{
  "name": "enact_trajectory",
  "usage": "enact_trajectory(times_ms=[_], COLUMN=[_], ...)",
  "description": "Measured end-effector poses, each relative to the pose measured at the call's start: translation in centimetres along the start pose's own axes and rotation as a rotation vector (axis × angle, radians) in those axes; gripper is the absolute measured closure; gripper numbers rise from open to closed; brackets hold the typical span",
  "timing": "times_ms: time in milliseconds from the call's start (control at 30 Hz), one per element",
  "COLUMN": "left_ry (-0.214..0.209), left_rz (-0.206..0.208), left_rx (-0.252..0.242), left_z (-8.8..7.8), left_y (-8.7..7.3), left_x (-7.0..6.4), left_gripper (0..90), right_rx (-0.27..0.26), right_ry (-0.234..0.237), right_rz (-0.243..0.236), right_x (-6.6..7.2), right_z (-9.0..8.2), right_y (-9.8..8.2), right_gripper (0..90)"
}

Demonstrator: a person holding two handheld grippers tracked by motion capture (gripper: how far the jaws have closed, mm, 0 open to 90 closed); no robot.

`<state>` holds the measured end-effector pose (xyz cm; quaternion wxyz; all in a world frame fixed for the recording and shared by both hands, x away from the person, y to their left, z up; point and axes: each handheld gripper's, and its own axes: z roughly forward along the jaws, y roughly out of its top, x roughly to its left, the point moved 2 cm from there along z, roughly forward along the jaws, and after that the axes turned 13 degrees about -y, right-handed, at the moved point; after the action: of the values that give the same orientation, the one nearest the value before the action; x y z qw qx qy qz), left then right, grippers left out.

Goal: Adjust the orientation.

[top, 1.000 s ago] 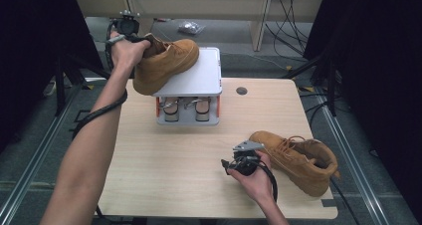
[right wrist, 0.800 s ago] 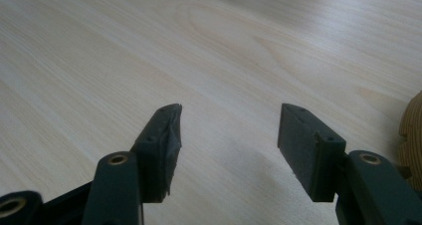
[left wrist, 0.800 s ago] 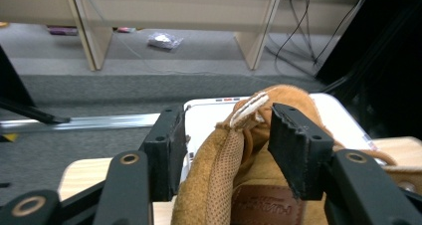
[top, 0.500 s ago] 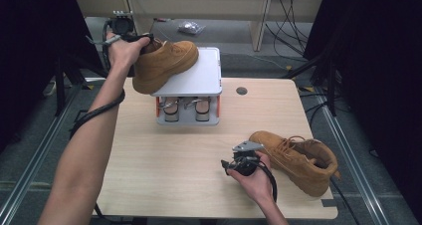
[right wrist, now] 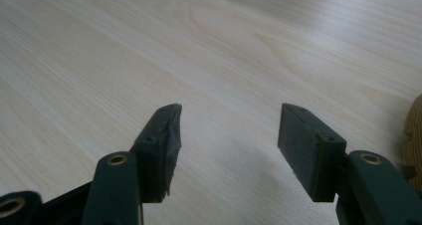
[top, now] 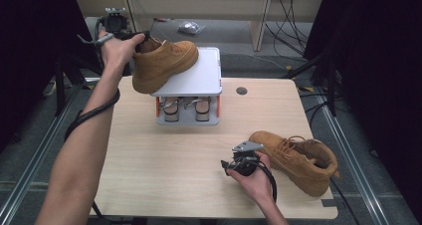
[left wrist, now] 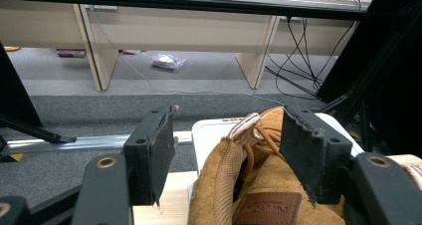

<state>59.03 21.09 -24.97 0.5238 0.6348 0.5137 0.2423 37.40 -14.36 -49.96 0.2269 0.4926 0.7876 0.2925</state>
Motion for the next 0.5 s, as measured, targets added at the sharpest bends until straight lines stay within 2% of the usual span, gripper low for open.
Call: enact_trajectory(times_ms=[200, 233, 367, 400, 433, 500], left_ry=[-0.028, -0.033, -0.044, -0.049, -0.056, -0.062], left_rz=[-0.008, 0.002, -0.041, -0.044, -0.048, -0.042], left_rx=[-0.01, -0.018, -0.044, -0.048, -0.057, -0.064], left_z=[-1.5, -1.8, -2.9, -3.2, -3.5, -4.1], left_y=[0.1, 0.1, -0.3, -0.3, -0.4, -0.6], left_x=[0.0, 0.1, 0.6, 0.8, 0.8, 1.0], left_gripper=[38.4, 39.9, 51.4, 53.0, 54.3, 57.2], right_rx=[-0.006, -0.005, -0.014, -0.001, -0.005, -0.017], right_ry=[-0.003, -0.002, -0.012, -0.002, -0.002, -0.007], right_rz=[-0.013, -0.013, -0.03, -0.009, -0.009, -0.034], right_x=[-0.1, -0.1, -0.1, 0.1, 0.1, 0.0], right_z=[0.0, 0.0, 0.2, 0.1, 0.1, 0.3], right_y=[0.0, 0.0, -0.1, -0.1, -0.1, -0.1], right_gripper=[42.9, 42.9, 42.9, 42.9, 42.9, 42.9])
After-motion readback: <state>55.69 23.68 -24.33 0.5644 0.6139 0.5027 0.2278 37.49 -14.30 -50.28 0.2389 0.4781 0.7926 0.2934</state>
